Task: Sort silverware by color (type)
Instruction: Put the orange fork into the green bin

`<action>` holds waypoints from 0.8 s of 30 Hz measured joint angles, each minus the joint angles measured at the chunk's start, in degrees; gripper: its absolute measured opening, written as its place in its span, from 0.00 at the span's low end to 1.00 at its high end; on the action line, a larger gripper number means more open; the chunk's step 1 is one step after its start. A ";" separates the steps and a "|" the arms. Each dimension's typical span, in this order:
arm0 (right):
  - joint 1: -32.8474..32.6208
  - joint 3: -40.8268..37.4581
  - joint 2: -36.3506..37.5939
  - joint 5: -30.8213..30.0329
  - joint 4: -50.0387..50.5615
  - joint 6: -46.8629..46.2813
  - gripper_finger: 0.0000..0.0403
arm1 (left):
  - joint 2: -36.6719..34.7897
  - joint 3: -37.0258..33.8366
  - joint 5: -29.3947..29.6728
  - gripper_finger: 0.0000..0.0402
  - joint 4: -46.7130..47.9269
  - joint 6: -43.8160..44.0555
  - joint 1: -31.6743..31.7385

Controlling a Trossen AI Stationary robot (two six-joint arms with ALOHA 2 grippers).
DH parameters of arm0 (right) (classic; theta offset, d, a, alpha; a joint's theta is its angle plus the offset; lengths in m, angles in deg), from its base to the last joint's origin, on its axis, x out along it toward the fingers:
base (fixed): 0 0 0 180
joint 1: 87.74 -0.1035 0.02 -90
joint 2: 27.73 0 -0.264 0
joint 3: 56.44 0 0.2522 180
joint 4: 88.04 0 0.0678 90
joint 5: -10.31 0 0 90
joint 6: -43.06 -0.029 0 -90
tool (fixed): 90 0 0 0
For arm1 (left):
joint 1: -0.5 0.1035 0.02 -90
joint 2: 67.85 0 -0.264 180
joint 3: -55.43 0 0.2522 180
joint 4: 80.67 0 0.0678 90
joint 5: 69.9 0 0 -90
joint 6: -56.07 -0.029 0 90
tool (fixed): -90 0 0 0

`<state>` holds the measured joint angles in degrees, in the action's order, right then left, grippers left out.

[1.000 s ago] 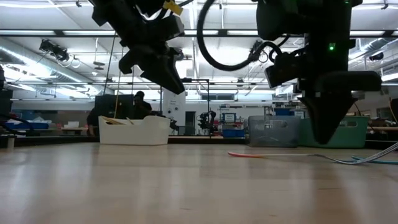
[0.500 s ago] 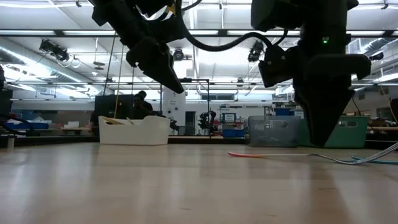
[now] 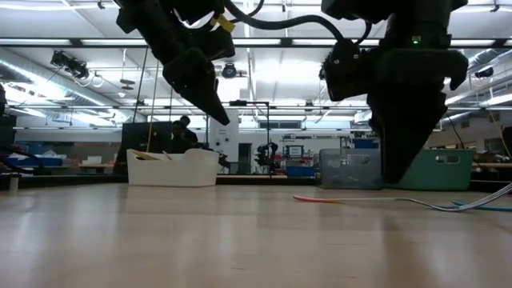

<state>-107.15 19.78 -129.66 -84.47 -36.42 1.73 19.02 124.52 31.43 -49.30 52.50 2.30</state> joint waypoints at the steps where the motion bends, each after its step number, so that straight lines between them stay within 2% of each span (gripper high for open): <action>1: -0.10 0.00 0.00 -1.05 0.00 -0.49 0.40 | 0.00 0.02 0.00 0.25 0.20 0.00 0.00; 6: -0.31 -0.66 -0.02 -2.76 -1.19 -1.15 0.40 | 0.00 0.01 0.00 0.25 0.26 0.01 0.00; 19: -0.36 -6.52 0.10 -0.75 -6.75 -2.57 0.38 | 0.00 0.02 -0.19 0.25 0.03 1.49 -0.12; 24: -0.38 -6.91 0.15 -1.63 -6.89 -1.56 0.29 | 0.02 0.02 -6.73 0.26 -0.09 -1.58 -0.17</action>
<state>-107.53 12.87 -129.50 -86.10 -43.31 0.17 19.04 124.54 24.71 -49.39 50.92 2.13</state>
